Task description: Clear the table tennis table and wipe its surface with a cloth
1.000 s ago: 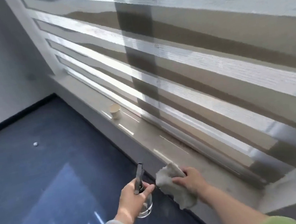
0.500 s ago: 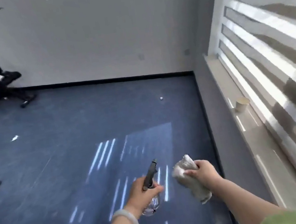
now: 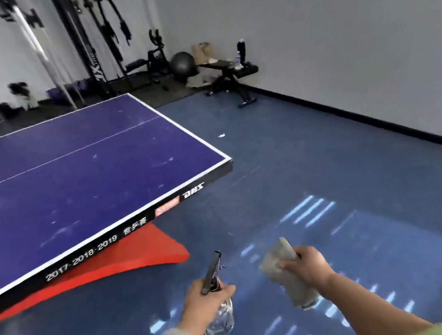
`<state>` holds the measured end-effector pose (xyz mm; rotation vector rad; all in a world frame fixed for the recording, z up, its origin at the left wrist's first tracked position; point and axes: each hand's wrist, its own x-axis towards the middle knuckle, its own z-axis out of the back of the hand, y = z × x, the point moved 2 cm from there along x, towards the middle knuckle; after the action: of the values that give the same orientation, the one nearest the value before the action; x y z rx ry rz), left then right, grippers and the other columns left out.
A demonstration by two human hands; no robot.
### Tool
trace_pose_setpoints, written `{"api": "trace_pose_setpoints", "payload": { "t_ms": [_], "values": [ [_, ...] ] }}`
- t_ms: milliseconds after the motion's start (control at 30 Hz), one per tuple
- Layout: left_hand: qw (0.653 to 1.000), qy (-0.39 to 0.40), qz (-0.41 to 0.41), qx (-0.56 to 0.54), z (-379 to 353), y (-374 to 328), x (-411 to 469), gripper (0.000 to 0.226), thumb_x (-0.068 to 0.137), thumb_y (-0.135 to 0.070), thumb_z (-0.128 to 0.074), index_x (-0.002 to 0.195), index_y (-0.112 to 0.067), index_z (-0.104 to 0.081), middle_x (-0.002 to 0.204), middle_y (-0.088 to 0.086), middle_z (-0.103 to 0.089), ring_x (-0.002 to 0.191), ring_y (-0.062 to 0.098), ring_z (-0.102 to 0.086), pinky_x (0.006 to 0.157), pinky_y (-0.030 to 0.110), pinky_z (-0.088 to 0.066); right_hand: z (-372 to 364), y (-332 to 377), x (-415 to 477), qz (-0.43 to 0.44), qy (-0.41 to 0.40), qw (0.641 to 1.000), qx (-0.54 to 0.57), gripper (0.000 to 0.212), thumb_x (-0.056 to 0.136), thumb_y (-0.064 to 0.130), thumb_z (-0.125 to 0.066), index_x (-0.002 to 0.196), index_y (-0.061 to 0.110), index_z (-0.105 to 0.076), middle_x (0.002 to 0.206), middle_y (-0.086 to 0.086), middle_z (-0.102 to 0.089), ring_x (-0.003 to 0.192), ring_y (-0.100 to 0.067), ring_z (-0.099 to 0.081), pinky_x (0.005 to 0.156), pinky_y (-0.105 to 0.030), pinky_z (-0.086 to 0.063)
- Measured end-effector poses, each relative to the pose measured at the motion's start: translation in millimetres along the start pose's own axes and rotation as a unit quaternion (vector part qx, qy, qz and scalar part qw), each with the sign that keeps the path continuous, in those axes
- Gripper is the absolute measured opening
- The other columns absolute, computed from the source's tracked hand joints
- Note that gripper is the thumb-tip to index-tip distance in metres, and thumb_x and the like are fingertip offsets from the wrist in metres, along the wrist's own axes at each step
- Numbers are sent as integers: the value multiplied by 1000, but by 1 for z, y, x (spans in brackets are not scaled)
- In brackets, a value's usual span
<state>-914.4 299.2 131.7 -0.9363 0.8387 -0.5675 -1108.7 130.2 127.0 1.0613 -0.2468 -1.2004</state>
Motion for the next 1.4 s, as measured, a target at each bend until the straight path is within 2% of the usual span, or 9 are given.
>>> {"api": "trace_pose_setpoints", "payload": {
  "t_ms": [200,400,633,767,933,1067,1167,1267,1400],
  "values": [
    [989,-127,38,-59,189,79,-14,28,79,-10,-79,65,-10,-55,55,4,-50,55,17,-47,55,22,-40,-160,124,21,57,101,993,-10,10,82,12,-76,91,12,-71,84,-3,-70,76,-17,-63,65,-26,-48],
    [961,-235,94,-114,306,146,-31,32,78,-20,-81,62,-13,-55,55,4,-54,54,17,-52,63,29,-42,-291,217,35,102,210,971,-53,13,82,13,-76,75,19,-66,72,6,-66,63,-5,-58,50,-13,-44],
    [909,-348,157,-166,385,193,-24,40,80,-23,-80,54,-15,-51,50,4,-54,45,13,-53,46,15,-41,-421,313,64,166,326,925,-98,6,81,13,-75,84,16,-71,82,2,-70,71,-11,-63,63,-20,-50],
    [869,-422,189,-179,427,198,-19,38,77,-28,-83,55,-16,-54,50,-1,-54,47,8,-50,48,15,-37,-485,369,79,187,404,886,-129,11,83,14,-74,85,23,-69,83,5,-73,75,-6,-67,60,-16,-49],
    [814,-496,213,-214,463,205,-14,45,77,-21,-82,46,-20,-50,48,-5,-48,45,8,-46,49,19,-34,-563,427,78,189,490,836,-158,5,84,16,-73,88,15,-70,87,-3,-75,77,-16,-70,68,-28,-56],
    [787,-530,217,-231,482,218,-20,27,77,-23,-83,64,-16,-61,50,-4,-47,47,9,-45,48,14,-34,-621,448,60,156,539,808,-179,12,83,13,-72,95,10,-70,95,-5,-75,86,-21,-72,81,-39,-59],
    [767,-541,235,-252,513,236,-18,33,78,-33,-81,56,-15,-64,50,-3,-44,45,8,-41,47,15,-31,-669,466,50,155,563,789,-189,15,84,15,-73,99,14,-69,97,-3,-74,91,-21,-71,83,-41,-57],
    [782,-516,250,-242,553,256,-13,34,81,-36,-78,63,-11,-66,54,-4,-51,49,7,-46,50,16,-33,-713,482,40,145,573,785,-185,15,86,16,-73,100,13,-69,97,-3,-74,90,-21,-71,79,-39,-57],
    [827,-489,211,-182,614,276,-8,20,84,-29,-74,83,-12,-63,59,0,-46,56,12,-40,56,21,-32,-768,505,35,132,568,792,-181,20,88,20,-72,106,12,-69,100,-5,-75,94,-25,-71,87,-44,-57]
  ]
}}
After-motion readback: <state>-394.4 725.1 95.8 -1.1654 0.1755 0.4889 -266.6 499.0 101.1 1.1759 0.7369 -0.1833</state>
